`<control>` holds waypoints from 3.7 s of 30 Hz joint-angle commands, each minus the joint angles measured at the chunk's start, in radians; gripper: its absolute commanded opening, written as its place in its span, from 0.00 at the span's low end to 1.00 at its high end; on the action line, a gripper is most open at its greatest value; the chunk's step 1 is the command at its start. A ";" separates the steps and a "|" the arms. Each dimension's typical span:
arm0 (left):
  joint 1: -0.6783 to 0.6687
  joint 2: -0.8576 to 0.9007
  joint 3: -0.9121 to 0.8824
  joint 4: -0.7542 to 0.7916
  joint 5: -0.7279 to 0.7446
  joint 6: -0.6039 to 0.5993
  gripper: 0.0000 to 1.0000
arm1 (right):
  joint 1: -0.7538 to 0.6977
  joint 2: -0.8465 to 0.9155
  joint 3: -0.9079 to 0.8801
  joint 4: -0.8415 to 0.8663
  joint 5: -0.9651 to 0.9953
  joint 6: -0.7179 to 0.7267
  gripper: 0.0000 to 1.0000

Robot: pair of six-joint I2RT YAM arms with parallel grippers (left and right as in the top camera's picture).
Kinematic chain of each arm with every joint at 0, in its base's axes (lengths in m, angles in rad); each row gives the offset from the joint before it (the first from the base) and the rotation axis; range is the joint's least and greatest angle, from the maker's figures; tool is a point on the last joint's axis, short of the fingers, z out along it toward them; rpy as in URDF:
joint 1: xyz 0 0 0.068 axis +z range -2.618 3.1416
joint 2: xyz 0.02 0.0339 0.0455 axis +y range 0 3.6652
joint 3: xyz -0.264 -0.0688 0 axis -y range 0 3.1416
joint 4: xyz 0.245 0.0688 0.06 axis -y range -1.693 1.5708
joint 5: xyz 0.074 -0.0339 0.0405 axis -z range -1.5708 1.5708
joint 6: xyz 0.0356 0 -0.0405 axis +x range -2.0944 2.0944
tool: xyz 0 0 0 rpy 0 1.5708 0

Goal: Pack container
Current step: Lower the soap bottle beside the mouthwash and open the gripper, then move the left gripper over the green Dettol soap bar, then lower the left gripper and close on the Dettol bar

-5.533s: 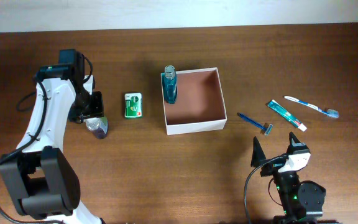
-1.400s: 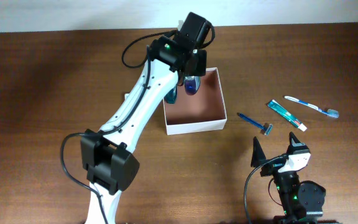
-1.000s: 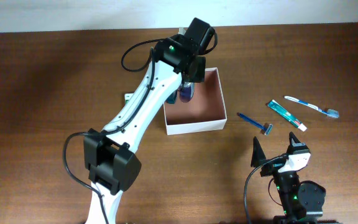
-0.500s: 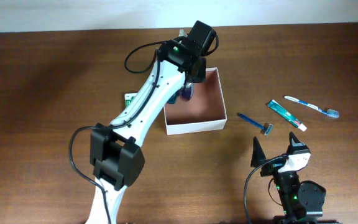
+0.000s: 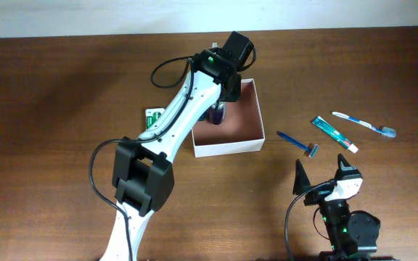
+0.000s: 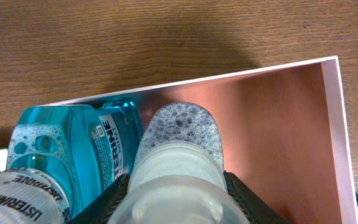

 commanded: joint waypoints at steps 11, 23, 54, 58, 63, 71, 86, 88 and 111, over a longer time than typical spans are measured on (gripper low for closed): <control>-0.002 -0.014 0.031 0.003 -0.003 -0.004 0.64 | -0.005 -0.008 -0.005 -0.006 0.008 -0.007 0.99; 0.005 -0.014 0.215 0.008 -0.004 0.070 0.65 | -0.005 -0.008 -0.005 -0.005 0.008 -0.007 0.99; 0.242 -0.077 0.605 -0.563 0.080 0.240 0.99 | -0.005 -0.008 -0.005 -0.005 0.008 -0.007 0.99; 0.260 -0.077 0.445 -0.563 0.080 0.239 0.99 | -0.005 -0.008 -0.005 -0.005 0.008 -0.007 0.98; 0.297 -0.077 0.281 -0.563 0.079 0.231 0.99 | -0.005 -0.008 -0.005 -0.005 0.008 -0.007 0.99; 0.360 -0.077 0.099 -0.468 0.095 0.230 0.99 | -0.005 -0.008 -0.005 -0.006 0.008 -0.007 0.99; 0.383 -0.077 -0.339 -0.148 0.174 0.209 0.99 | -0.005 -0.008 -0.005 -0.005 0.008 -0.007 0.99; 0.391 -0.077 -0.370 -0.114 0.174 0.182 0.99 | -0.005 -0.008 -0.005 -0.006 0.008 -0.007 0.99; 0.399 -0.075 -0.451 0.082 0.166 0.182 0.99 | -0.005 -0.008 -0.005 -0.005 0.008 -0.007 0.99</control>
